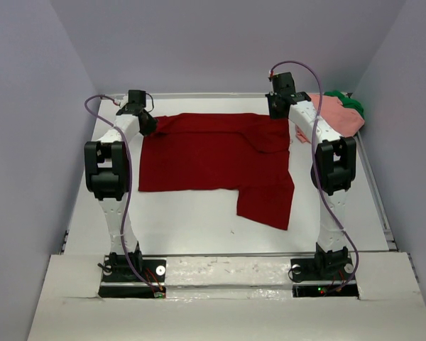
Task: Fold and stack the t-shirts
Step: Fold the tshirt
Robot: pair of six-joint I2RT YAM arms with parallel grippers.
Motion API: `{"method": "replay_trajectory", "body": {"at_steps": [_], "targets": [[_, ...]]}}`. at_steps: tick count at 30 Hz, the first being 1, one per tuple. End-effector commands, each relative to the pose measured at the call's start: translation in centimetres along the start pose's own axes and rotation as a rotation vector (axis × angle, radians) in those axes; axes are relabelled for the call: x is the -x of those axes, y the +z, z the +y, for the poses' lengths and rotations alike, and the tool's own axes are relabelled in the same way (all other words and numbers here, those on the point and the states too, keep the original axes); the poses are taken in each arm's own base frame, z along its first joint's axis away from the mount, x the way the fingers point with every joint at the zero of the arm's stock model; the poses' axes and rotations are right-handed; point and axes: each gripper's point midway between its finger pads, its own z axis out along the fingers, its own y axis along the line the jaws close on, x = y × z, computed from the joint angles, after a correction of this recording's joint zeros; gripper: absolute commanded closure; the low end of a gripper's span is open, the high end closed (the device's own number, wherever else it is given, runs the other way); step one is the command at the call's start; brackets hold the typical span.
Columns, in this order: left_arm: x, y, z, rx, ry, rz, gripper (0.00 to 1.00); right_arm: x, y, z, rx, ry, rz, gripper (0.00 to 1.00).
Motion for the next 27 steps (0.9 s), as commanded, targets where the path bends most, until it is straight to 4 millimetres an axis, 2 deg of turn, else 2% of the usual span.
{"method": "replay_trajectory", "body": {"at_steps": [1, 4, 8, 14, 18, 20, 27], "targets": [[3.6, -2.6, -1.4, -0.032, 0.012, -0.108, 1.00, 2.3, -0.9, 0.0, 0.007, 0.006, -0.076, 1.00], [4.8, -3.8, -1.5, -0.023, 0.037, -0.141, 1.00, 2.3, -1.0, 0.1, 0.014, 0.008, -0.078, 1.00], [5.9, -4.7, -3.9, -0.101, 0.087, -0.171, 1.00, 2.3, -0.9, 0.2, 0.018, 0.009, -0.078, 1.00], [5.3, -3.1, -5.5, -0.164, 0.119, -0.124, 1.00, 2.4, -0.9, 0.0, 0.007, 0.001, -0.079, 1.00], [4.7, -1.9, -5.6, -0.172, 0.124, -0.101, 1.00, 2.5, -0.9, -0.3, -0.006, -0.004, -0.081, 1.00], [3.7, -1.3, -6.0, -0.202, 0.127, -0.064, 1.00, 2.6, -1.0, -0.3, -0.006, -0.005, -0.084, 1.00], [2.1, 0.1, -5.5, -0.202, 0.126, -0.019, 1.00, 3.0, -1.1, -0.2, -0.004, -0.002, -0.091, 1.00]]}}
